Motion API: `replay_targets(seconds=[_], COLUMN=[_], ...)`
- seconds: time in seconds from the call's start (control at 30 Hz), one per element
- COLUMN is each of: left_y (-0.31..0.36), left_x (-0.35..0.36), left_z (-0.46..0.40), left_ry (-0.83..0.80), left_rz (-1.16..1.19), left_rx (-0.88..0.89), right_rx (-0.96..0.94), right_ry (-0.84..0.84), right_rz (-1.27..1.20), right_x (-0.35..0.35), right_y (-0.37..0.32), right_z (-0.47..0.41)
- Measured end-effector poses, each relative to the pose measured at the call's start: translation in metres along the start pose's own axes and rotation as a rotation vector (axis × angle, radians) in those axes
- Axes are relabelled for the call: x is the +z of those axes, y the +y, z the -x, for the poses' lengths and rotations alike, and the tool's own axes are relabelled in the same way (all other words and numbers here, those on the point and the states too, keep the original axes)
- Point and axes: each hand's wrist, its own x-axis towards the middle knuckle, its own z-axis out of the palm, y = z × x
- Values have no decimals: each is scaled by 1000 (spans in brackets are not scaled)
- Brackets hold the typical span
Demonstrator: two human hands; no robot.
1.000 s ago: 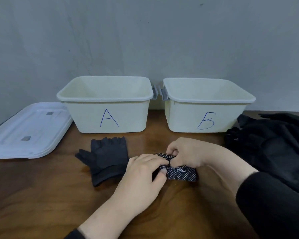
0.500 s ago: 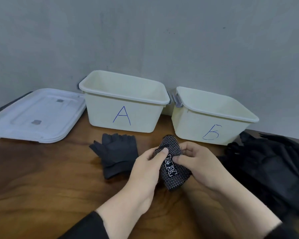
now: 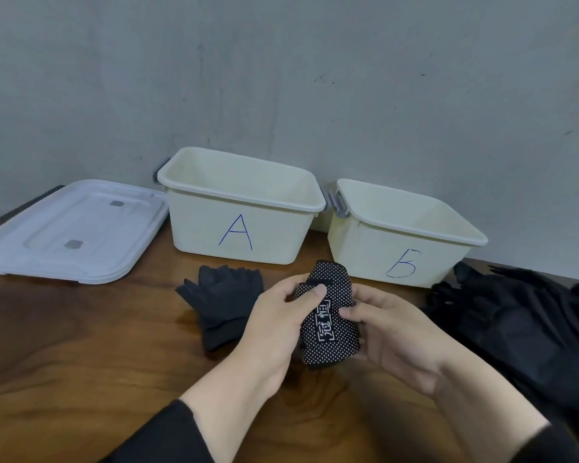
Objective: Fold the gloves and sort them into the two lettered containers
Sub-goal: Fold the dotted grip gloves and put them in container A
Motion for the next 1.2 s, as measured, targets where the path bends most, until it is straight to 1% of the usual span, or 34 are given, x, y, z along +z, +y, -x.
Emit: replay_targets(seconds=[0.1, 0.2, 0.27, 0.43, 0.57, 0.67, 0.8, 0.9, 1.0, 1.07, 1.2], left_y=[2, 15, 31, 89, 127, 144, 151, 145, 136, 134, 133], left_x=[2, -1, -10, -61, -111, -138, -158, -167, -171, -173, -179], left_z=[1, 2, 0, -16, -44, -66, -89, -99, -102, -102, -107], left_ry=[63, 220, 281, 340, 462, 488, 427, 365, 366, 384, 383], left_rz=[-118, -360, -468, -738, -955, -1121, -1276, -1220, -1165, -1105, -1073], left_rx=[93, 265, 379, 613, 745, 751, 677, 601, 648, 647, 648], right_rx=[-15, -35, -50, -89, -159, -192, -193, -123, -27, 34, 154], right_ry=[16, 30, 43, 39, 39, 55, 90, 151, 203, 233, 251], right_rz=[-28, -61, -60, -5, 96, 90, 30, 20, 96, 159, 218], right_x=[1, 2, 1, 2, 12, 25, 48, 65, 80, 86, 94], right_y=[-4, -13, -24, -64, -118, -158, -194, -199, -187, -173, -145], right_z=[3, 4, 4, -4, -21, -47, -97, -142, -185, -210, -248])
